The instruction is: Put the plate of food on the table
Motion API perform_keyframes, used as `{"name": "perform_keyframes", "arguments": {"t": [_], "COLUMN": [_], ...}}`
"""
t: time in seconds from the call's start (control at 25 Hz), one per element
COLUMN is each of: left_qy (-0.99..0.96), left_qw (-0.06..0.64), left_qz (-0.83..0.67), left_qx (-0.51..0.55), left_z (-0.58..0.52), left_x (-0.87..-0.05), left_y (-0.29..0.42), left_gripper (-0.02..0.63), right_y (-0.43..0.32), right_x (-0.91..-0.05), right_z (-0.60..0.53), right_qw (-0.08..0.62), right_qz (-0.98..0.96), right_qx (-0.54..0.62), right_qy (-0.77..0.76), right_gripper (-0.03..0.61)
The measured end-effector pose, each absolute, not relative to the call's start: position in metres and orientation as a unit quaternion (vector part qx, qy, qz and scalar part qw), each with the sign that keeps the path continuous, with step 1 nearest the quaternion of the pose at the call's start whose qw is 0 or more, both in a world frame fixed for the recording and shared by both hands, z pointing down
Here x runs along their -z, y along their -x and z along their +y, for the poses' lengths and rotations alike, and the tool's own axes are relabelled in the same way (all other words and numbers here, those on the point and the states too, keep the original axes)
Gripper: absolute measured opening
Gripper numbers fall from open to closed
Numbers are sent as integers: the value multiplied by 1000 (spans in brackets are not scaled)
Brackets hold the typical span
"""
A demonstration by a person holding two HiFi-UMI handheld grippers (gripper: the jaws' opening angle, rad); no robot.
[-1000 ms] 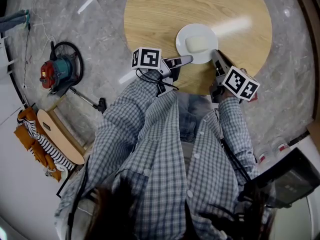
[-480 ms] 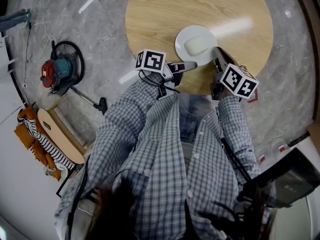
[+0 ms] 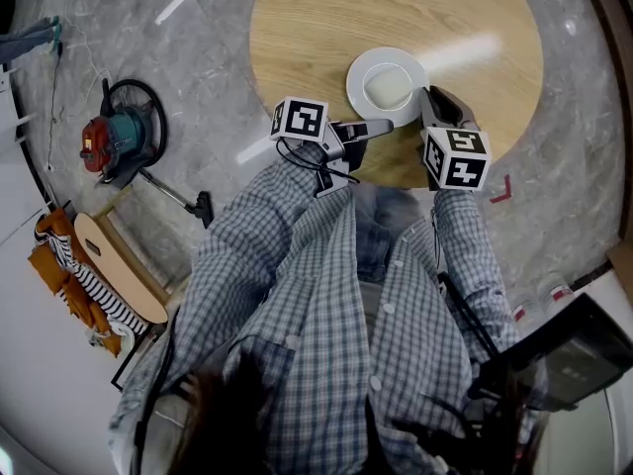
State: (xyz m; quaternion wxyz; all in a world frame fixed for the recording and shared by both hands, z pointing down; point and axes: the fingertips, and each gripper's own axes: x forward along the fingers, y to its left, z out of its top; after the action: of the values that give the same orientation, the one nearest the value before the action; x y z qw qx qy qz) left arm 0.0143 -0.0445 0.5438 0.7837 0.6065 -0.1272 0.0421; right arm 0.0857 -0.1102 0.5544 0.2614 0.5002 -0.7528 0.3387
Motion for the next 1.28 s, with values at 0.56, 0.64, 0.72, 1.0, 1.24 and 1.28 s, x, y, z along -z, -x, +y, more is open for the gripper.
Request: {"name": "perform_keyframes", "arguments": {"t": [0.56, 0.64, 0.72, 1.0, 1.24, 1.28], "left_qy": [-591, -588, -587, -584, -582, -581], "left_qw": [797, 800, 801, 803, 804, 805], "left_qz": [-124, -121, -120, -118, -118, -118], "left_qx": [-12, -9, -7, -6, -1, -1], "left_z": [-47, -46, -47, -45, -47, -47], "left_x": [-544, -543, -542, -544, -544, -543], "left_y": [-11, -11, -11, -12, -10, -10], "left_gripper": [146, 146, 144, 146, 144, 144], "right_y": [-48, -38, -30, -16, -20, -21], "right_x": [-525, -523, -524, -536, -549, -550], "right_z": [-80, -63, -51, -22, -26, -28], "right_qw": [404, 435, 464, 532, 573, 573], "right_qz": [-839, -846, -845, -815, -778, -776], "right_qx": [-73, -17, 29, 130, 190, 194], "right_qy": [-356, -307, -265, -188, -177, -177], "right_gripper": [48, 48, 47, 47, 46, 46]}}
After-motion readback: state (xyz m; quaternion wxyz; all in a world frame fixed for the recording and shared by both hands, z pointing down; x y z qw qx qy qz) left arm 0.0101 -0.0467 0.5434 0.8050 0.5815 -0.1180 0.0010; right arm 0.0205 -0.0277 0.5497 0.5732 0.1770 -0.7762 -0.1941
